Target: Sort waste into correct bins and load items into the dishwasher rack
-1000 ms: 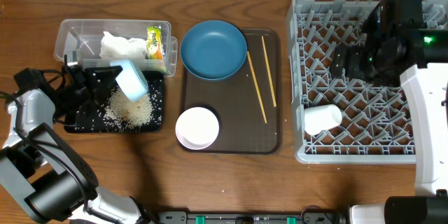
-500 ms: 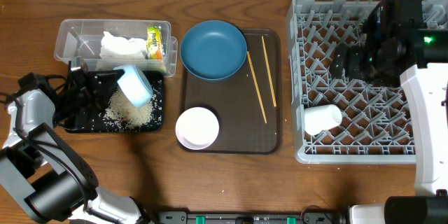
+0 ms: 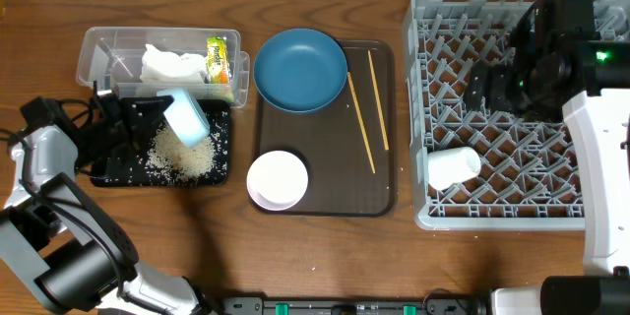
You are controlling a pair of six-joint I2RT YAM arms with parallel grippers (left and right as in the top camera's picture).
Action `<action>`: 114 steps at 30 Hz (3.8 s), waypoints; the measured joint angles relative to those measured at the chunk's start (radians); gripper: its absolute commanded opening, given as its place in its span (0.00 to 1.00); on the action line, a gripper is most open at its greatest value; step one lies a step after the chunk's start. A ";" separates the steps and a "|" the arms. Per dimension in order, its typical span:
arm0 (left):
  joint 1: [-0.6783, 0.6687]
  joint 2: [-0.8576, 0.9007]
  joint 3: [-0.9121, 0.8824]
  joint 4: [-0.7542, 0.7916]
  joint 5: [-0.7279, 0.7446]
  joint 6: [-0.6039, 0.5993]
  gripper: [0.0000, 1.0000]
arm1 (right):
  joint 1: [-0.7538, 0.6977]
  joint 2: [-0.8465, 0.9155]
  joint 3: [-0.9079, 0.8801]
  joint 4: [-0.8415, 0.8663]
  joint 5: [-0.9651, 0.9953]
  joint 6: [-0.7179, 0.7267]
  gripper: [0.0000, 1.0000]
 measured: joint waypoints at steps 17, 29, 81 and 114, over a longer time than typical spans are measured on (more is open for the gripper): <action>-0.721 -0.399 0.001 0.089 -0.673 -0.006 0.06 | 0.000 0.000 0.000 0.008 0.000 0.000 0.99; -1.278 -0.206 0.002 0.223 -1.342 0.003 0.06 | 0.000 0.000 0.000 0.008 0.000 -0.001 0.99; -0.836 -0.500 0.010 0.024 -1.363 -0.171 0.51 | 0.497 0.385 -0.173 0.393 -0.115 0.093 0.33; -0.836 -0.499 0.010 0.024 -1.363 -0.171 0.90 | 0.285 -0.218 -0.167 0.409 0.554 0.205 0.01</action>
